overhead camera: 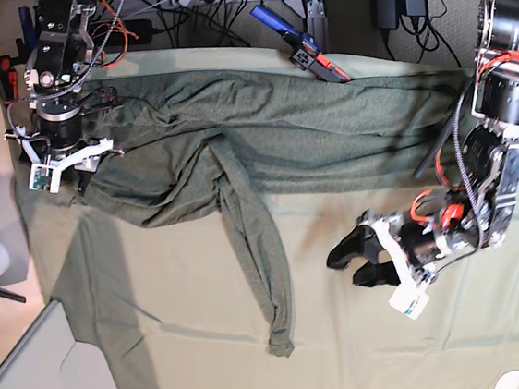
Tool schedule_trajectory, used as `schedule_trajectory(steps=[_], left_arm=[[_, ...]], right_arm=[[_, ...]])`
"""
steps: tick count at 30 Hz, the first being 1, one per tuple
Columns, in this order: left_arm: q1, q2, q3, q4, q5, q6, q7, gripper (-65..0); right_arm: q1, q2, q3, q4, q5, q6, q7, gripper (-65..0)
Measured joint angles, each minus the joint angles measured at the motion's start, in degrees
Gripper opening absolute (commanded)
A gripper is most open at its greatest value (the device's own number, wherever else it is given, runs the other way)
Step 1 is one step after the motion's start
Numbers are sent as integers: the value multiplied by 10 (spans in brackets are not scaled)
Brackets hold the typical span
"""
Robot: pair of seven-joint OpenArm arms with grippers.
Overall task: Fold the T-shirt properly
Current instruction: 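Bring the left gripper over and grasp the sleeve and hem bunch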
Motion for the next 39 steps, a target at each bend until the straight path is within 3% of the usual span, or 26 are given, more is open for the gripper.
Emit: schedule_trajectory(steps=[8,13,15,22,31,39], left_arm=[[-12,19,0,-22,7,0,0,-211],[-9,23,0,-23,12,0,0,-211],[-11,31,0,-23,41,0,-12,-211],[-23,104,-1,-112,103,1,-62,-211],[-39,178,-1,-190,208,86,-101,-212],[-39,189,-1,-206,207,110,-112,-214]], right_arm=[[62,57,0,-149,-5,0,9,-349],[64,62,0,-160,4,0,7,-349],[64,62,0,-160,7,0,7,-349],[64,60,0,-160,14,0,-23,-349],[62,60,0,-160,16,0,-38,-351],[62,60,0,-160,18,0,-43,-351]])
